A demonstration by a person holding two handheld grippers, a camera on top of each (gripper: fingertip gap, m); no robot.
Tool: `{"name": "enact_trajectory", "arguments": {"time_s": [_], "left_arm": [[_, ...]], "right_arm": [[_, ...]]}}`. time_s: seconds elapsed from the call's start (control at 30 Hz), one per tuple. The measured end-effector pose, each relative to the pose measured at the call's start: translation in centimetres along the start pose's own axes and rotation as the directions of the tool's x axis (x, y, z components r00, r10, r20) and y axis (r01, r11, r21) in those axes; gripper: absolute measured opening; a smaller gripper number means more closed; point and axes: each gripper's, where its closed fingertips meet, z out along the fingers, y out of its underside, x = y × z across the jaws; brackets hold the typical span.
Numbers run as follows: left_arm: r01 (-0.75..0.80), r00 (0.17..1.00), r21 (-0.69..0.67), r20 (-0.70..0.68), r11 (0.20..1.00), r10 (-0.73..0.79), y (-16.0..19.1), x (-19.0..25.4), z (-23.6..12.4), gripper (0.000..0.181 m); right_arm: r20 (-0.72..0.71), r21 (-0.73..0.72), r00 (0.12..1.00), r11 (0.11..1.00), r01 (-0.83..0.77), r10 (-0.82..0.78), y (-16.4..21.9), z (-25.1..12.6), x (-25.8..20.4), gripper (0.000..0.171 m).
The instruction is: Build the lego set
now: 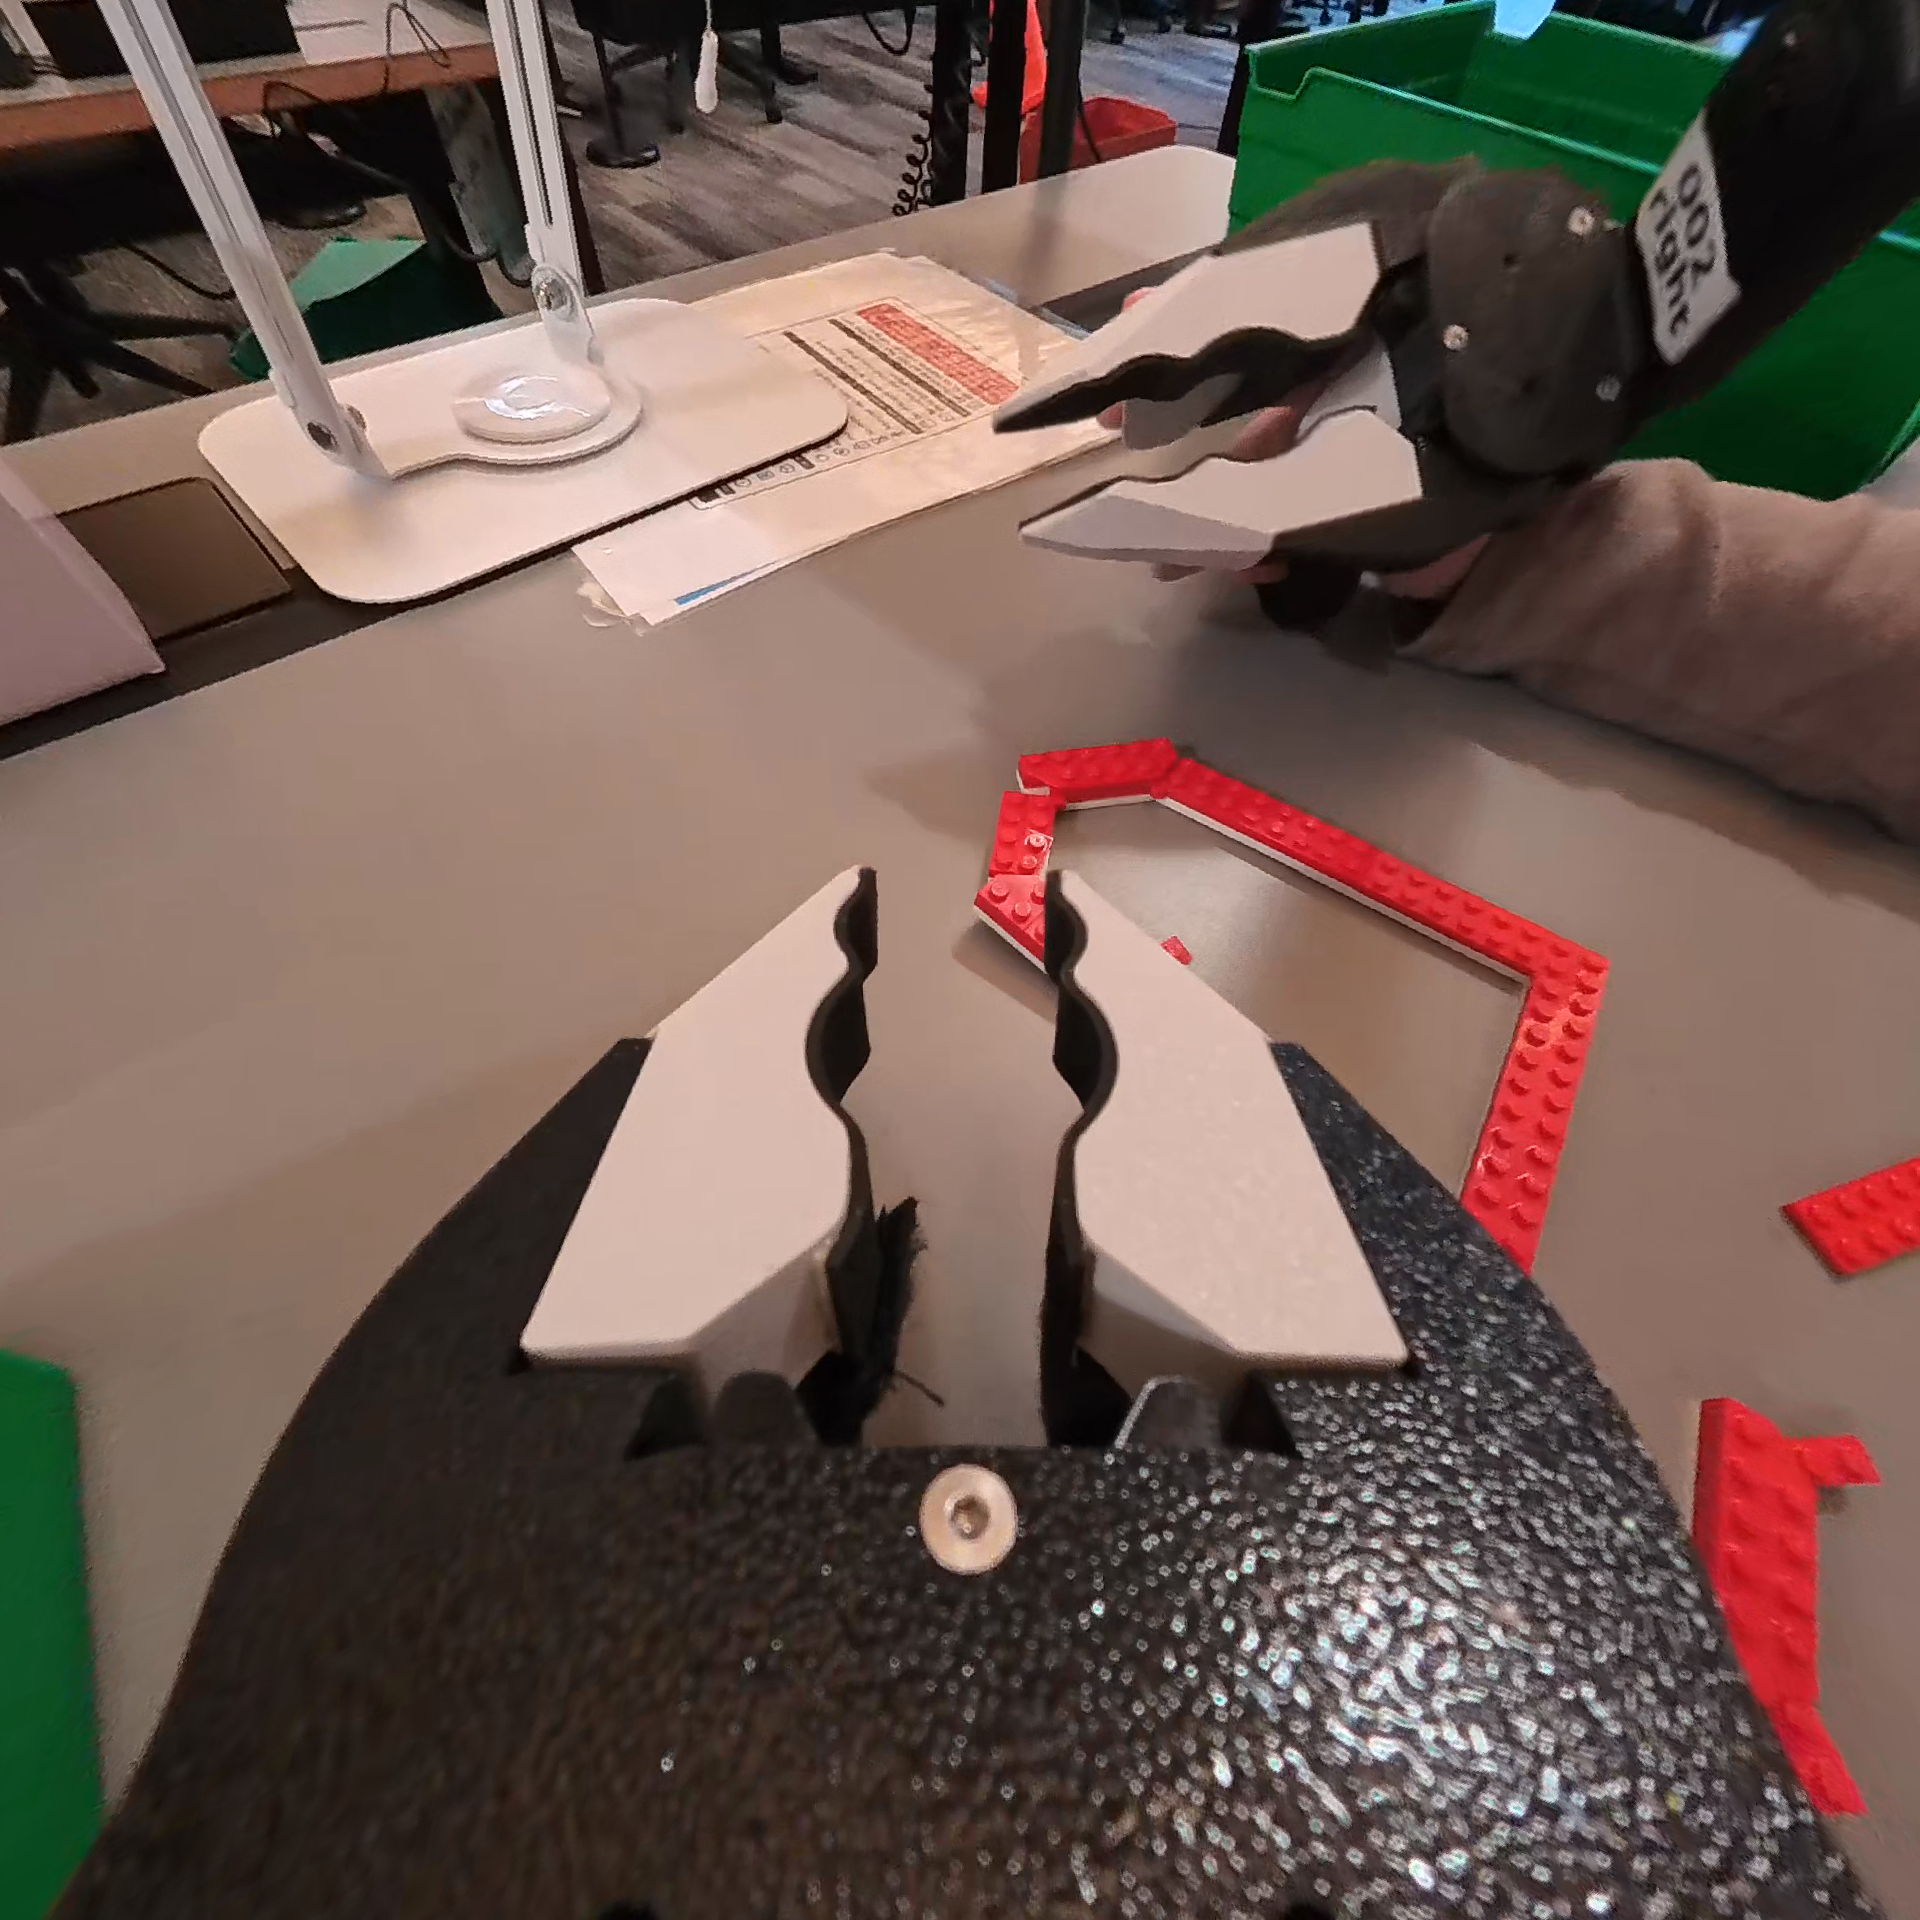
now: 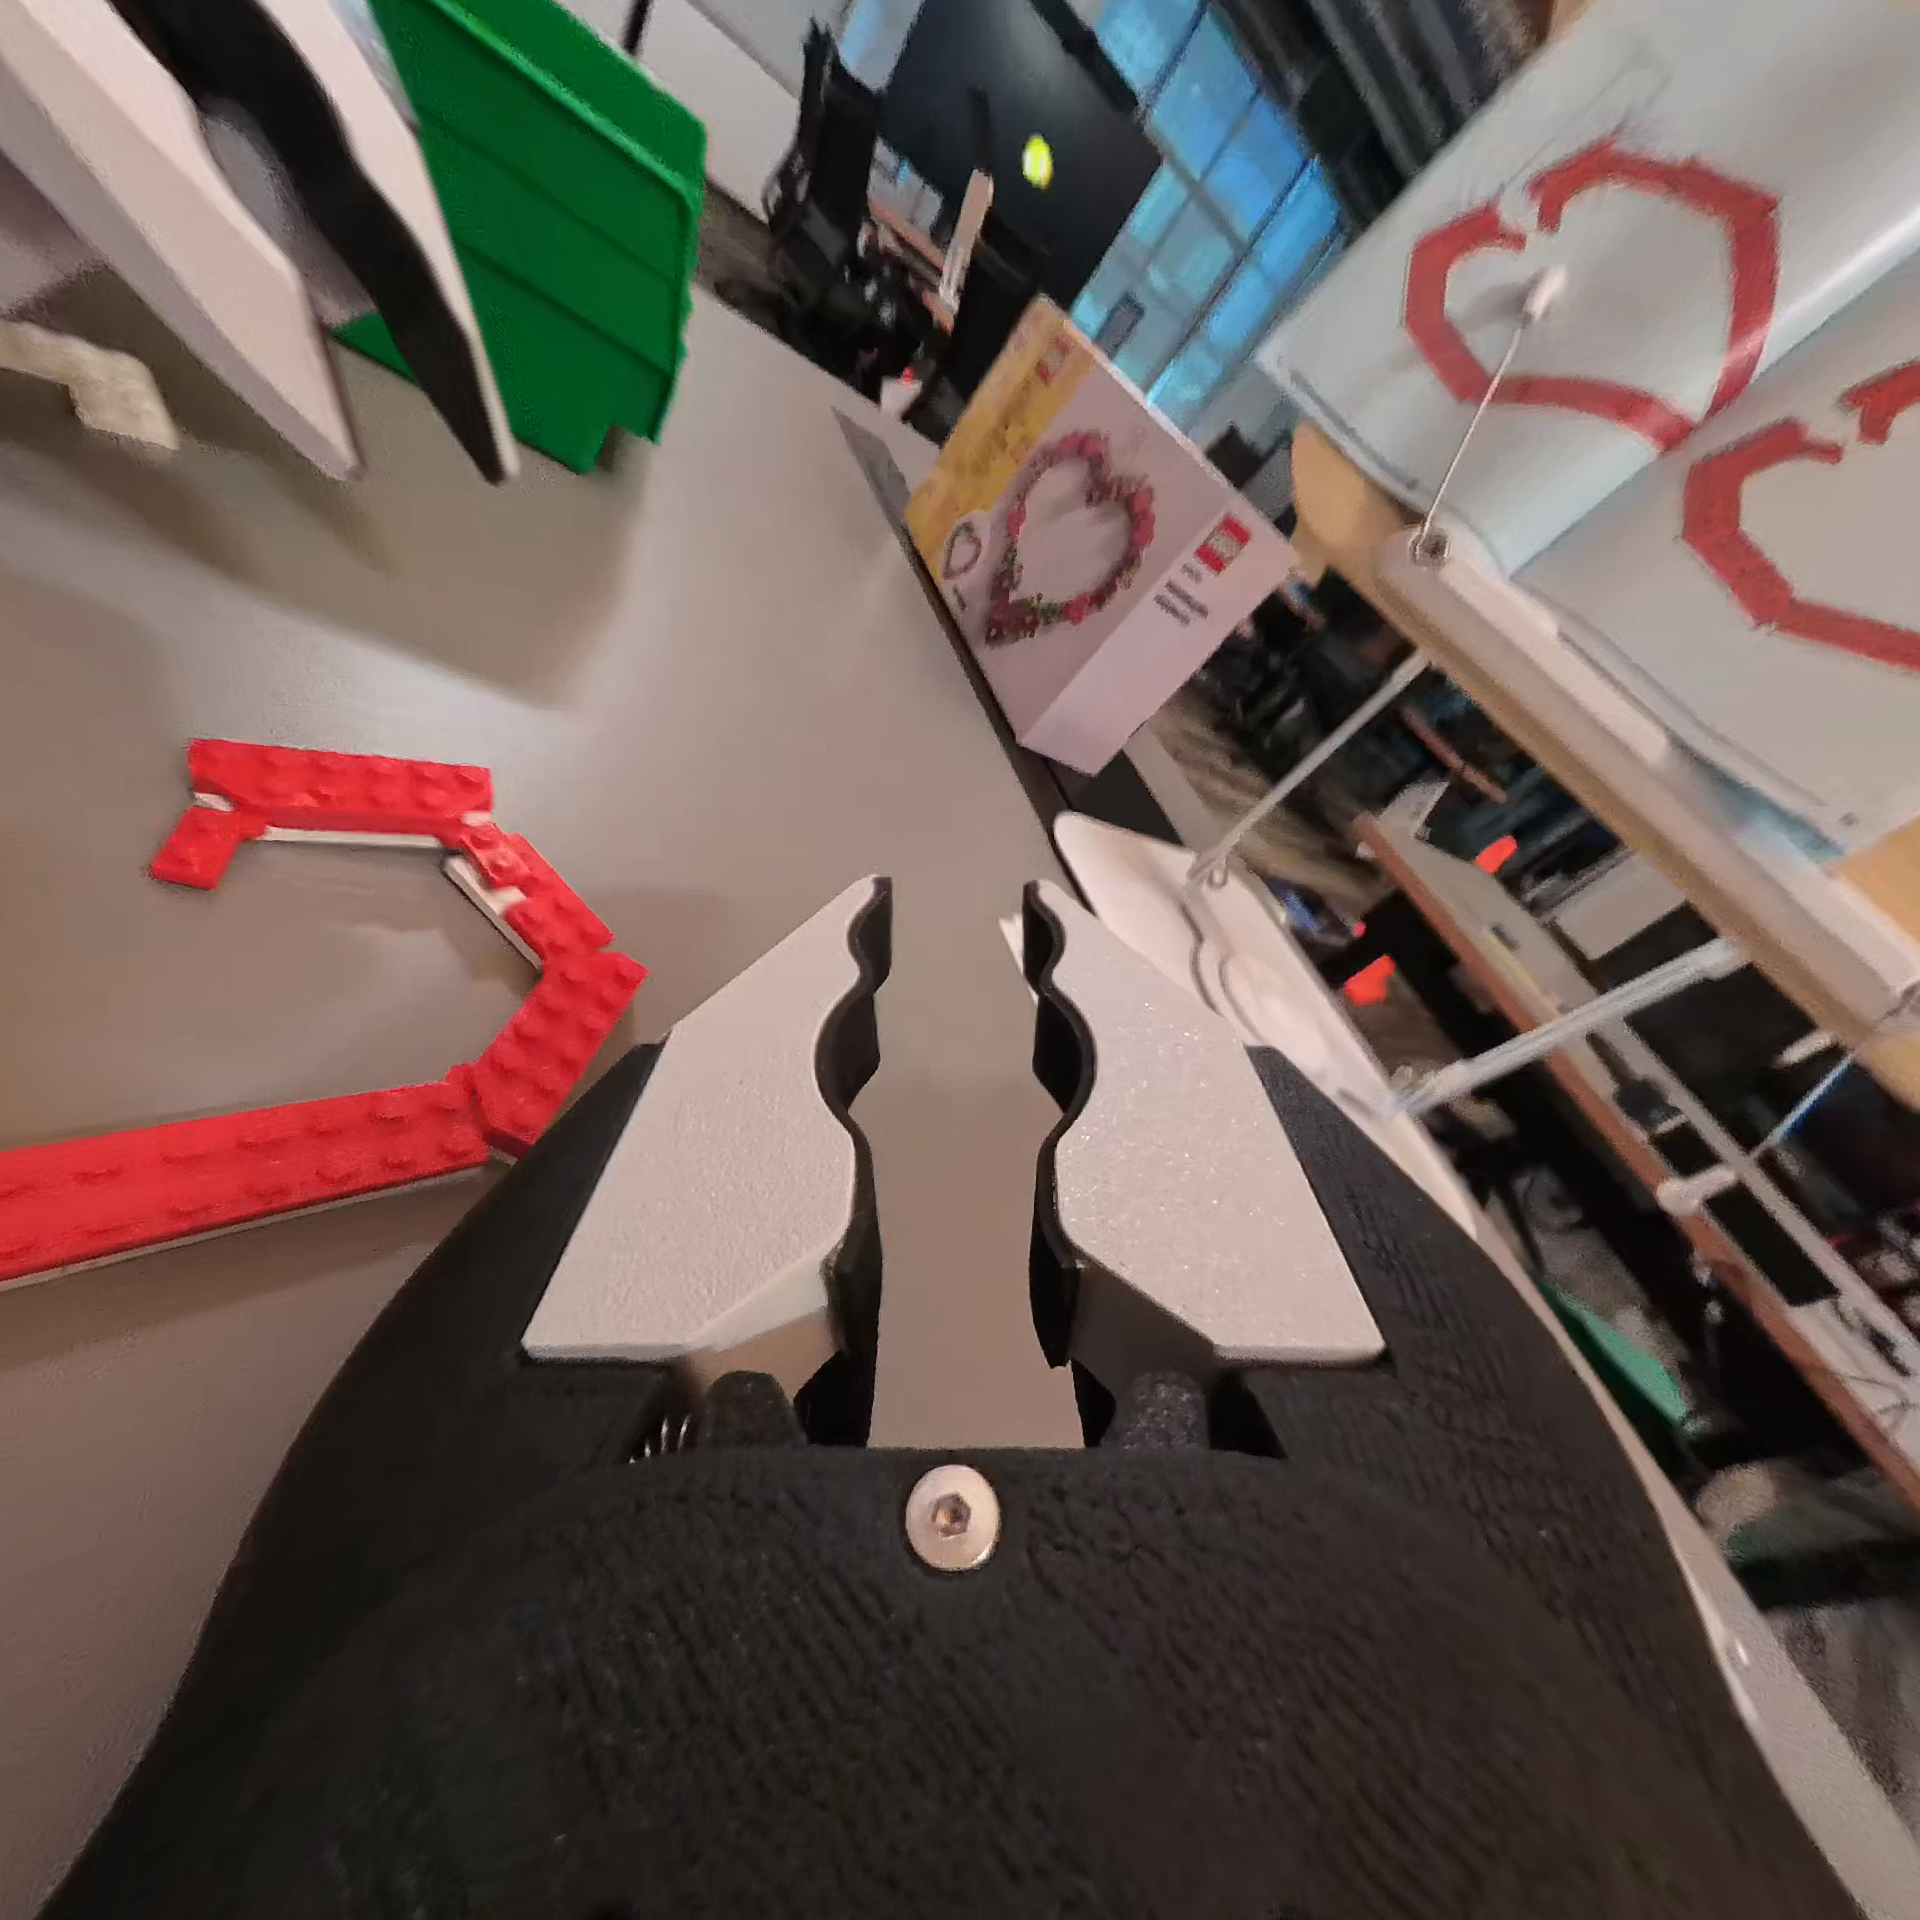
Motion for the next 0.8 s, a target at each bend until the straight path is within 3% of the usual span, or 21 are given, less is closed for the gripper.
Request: {"name": "enact_trajectory", "arguments": {"time_s": [0.1, 0.17, 0.37, 0.6, 0.8], "left_arm": [[0.002, 1.0, 0.004, -0.028, 1.0, -0.002, 0.0, 0.2, -0.1, 0.032], [-0.006, 0.998, 0.012, -0.057, 1.0, 0.006, -0.2, 0.5, -0.3, 0.032], [-0.043, 0.996, 0.031, -0.076, 0.999, 0.045, -0.6, 0.5, -0.3, 0.031], [-0.076, 0.989, 0.001, -0.126, 0.997, 0.076, 0.1, 1.1, 0.0, 0.032], [-0.249, 0.95, -0.039, -0.205, 0.968, 0.237, 1.2, 2.2, 0.2, 0.037]], "right_arm": [[0.063, -0.069, 0.998, 0.997, -0.026, 0.03, 0.8, 0.2, -0.1, 0.026], [0.204, -0.102, 0.975, 0.992, -0.072, 0.092, 0.7, 0.3, -1.6, 0.027], [0.582, -0.278, 0.773, 0.955, -0.102, 0.253, 1.1, -0.2, -6.6, 0.034], [0.716, -0.318, 0.662, 0.948, 0.023, 0.224, 1.7, 1.0, -8.8, 0.03], [0.769, -0.324, 0.598, 0.944, 0.064, 0.224, 2.0, 1.2, -9.3, 0.025]]}}
